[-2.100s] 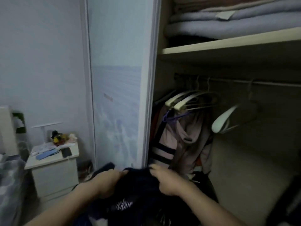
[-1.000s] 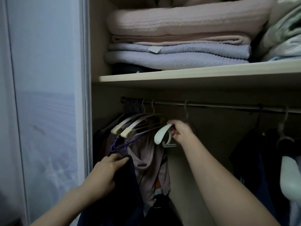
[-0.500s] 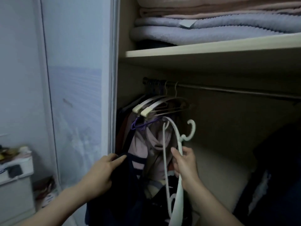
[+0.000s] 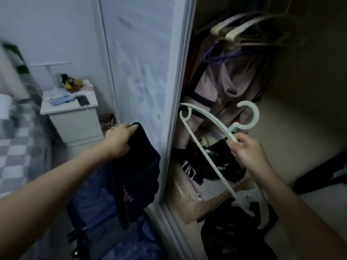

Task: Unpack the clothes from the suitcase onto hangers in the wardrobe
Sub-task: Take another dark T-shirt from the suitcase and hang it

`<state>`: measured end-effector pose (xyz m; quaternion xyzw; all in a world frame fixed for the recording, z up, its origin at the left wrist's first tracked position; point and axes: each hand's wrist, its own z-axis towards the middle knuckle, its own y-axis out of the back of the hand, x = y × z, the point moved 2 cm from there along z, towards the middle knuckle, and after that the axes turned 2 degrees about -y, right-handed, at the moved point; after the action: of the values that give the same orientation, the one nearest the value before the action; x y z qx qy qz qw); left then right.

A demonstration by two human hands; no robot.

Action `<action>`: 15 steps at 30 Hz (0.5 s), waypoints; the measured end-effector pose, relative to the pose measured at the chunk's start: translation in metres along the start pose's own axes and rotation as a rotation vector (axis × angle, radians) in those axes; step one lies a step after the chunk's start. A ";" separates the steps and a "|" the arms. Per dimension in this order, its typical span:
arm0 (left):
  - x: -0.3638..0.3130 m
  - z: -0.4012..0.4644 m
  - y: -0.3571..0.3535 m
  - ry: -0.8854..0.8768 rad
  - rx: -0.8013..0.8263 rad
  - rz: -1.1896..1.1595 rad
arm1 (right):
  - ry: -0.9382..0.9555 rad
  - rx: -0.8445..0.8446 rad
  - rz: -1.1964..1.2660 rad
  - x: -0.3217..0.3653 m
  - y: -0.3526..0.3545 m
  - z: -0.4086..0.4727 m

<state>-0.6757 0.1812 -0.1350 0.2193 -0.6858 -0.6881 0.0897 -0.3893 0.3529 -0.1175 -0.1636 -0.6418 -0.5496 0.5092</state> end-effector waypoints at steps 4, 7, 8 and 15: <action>0.021 -0.022 -0.011 0.053 0.024 -0.071 | -0.014 0.026 -0.021 0.002 -0.004 -0.006; 0.033 -0.028 -0.019 0.094 0.041 -0.080 | -0.042 -0.007 -0.021 0.003 -0.023 -0.024; 0.036 -0.029 -0.021 0.105 0.052 -0.076 | -0.051 -0.034 0.035 0.003 -0.033 -0.033; 0.032 -0.034 -0.018 0.087 0.023 -0.138 | 0.099 -0.045 0.429 -0.004 -0.083 -0.088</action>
<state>-0.6862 0.1379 -0.1572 0.2965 -0.6726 -0.6745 0.0692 -0.4102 0.2491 -0.1764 -0.2804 -0.5540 -0.4502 0.6416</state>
